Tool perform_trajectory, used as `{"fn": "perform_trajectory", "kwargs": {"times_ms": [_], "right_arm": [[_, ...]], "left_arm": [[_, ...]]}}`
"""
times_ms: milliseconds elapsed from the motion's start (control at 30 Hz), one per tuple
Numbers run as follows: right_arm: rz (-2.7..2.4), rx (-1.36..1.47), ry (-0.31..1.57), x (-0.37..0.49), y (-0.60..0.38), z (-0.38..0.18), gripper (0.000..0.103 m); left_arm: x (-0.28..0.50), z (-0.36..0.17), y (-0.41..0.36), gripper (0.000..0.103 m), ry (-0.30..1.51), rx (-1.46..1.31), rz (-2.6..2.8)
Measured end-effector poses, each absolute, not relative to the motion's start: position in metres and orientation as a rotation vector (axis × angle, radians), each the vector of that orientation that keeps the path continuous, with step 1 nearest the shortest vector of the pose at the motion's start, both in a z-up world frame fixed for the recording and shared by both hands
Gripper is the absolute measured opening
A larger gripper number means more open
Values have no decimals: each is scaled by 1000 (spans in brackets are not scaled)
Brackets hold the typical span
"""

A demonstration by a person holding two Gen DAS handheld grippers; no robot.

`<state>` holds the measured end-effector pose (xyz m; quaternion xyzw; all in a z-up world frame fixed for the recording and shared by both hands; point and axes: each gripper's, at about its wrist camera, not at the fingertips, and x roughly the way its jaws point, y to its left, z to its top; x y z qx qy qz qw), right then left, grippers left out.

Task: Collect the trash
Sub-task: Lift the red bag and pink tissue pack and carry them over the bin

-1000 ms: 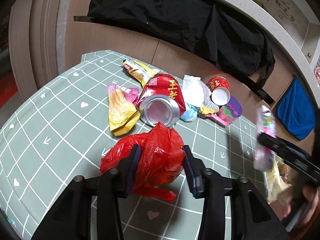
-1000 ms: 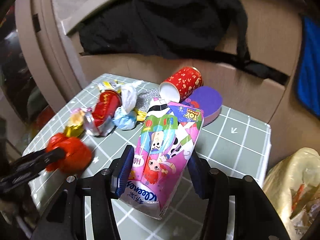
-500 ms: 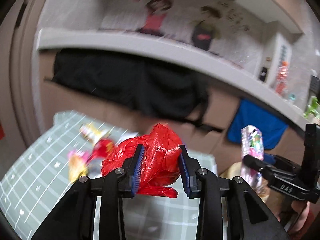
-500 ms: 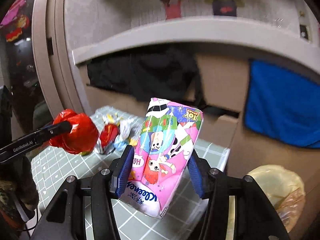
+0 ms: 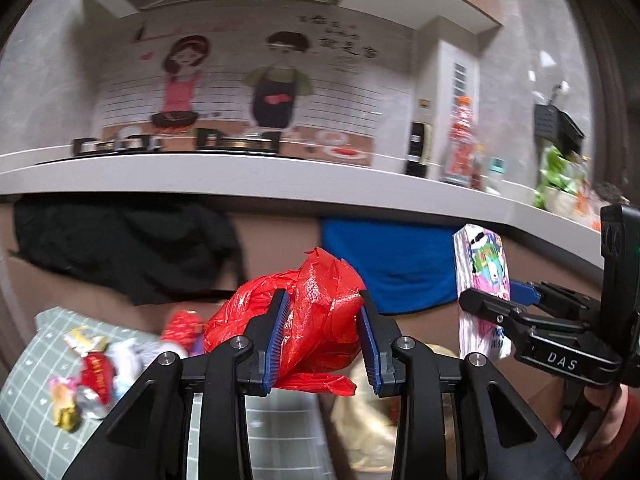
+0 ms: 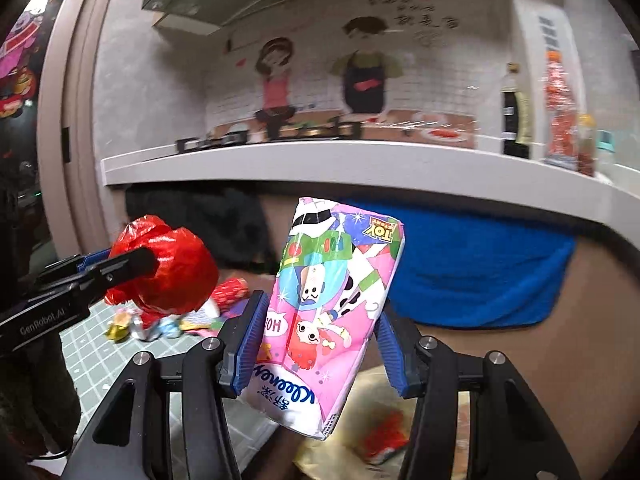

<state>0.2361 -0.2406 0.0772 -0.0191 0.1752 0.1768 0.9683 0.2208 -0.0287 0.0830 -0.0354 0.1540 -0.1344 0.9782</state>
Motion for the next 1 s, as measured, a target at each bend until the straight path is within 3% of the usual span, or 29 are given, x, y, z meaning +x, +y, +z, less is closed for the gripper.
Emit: {"fn": "perform_trajectory", "kwargs": {"times_ms": [333, 1000], "right_arm": [[242, 0, 369, 235, -308, 70, 50], [204, 77, 475, 269, -352, 26, 50]], "left_arm": [[242, 79, -95, 35, 345, -36, -383], [299, 16, -134, 35, 540, -87, -480]]}}
